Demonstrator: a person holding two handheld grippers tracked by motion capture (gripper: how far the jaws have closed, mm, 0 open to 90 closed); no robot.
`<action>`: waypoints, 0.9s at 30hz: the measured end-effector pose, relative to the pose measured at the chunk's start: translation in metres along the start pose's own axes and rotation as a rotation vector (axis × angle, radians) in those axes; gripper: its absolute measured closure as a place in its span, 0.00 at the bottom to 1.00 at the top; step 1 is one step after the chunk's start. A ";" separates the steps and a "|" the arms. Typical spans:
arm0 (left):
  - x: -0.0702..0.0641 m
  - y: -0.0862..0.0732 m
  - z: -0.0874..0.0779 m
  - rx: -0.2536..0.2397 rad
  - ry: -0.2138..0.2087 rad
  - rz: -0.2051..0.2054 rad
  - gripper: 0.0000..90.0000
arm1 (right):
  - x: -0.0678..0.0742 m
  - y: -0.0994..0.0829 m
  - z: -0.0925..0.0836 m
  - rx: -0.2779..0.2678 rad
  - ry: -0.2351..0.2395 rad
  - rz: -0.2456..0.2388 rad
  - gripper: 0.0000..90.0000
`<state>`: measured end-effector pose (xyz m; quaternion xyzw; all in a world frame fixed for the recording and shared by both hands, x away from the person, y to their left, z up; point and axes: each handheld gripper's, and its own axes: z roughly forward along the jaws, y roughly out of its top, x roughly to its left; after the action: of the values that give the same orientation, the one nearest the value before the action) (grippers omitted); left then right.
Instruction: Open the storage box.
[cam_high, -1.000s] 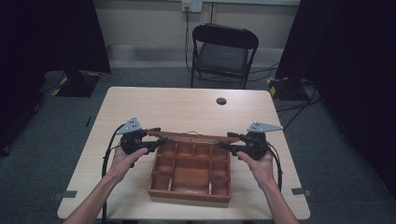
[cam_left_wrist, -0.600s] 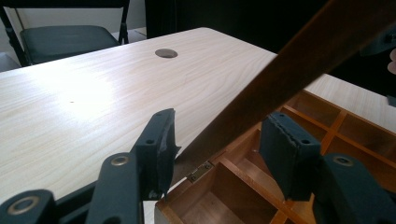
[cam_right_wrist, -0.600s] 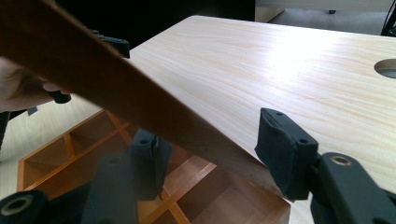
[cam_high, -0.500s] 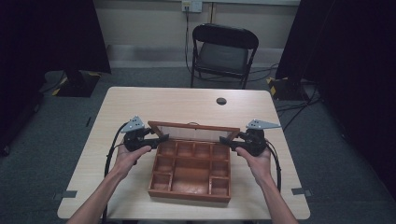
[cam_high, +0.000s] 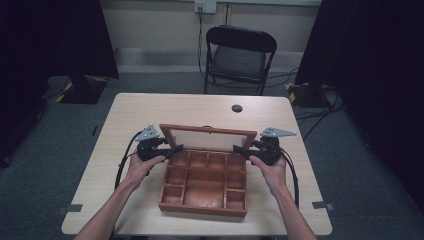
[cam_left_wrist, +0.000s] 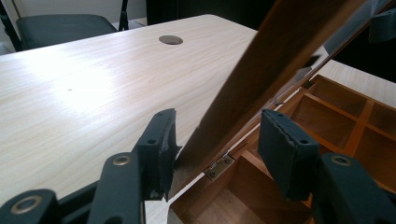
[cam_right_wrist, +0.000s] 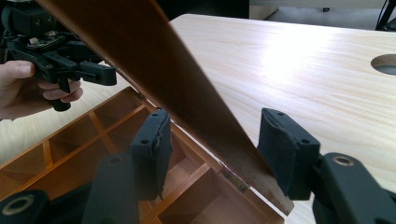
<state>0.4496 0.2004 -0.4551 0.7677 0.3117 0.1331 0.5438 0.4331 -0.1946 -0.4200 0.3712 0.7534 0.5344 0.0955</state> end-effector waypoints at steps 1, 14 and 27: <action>0.000 0.000 0.000 0.003 0.000 0.004 0.52 | 0.000 0.000 0.000 0.001 -0.001 0.002 0.49; 0.003 -0.001 0.000 -0.005 0.003 -0.001 0.58 | -0.008 0.001 0.009 -0.029 -0.026 0.030 0.48; 0.007 0.004 0.005 0.018 0.001 -0.029 0.58 | -0.015 0.000 0.021 0.005 -0.048 0.015 0.48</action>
<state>0.4590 0.2005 -0.4539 0.7679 0.3243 0.1225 0.5387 0.4547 -0.1890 -0.4326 0.3898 0.7492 0.5243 0.1085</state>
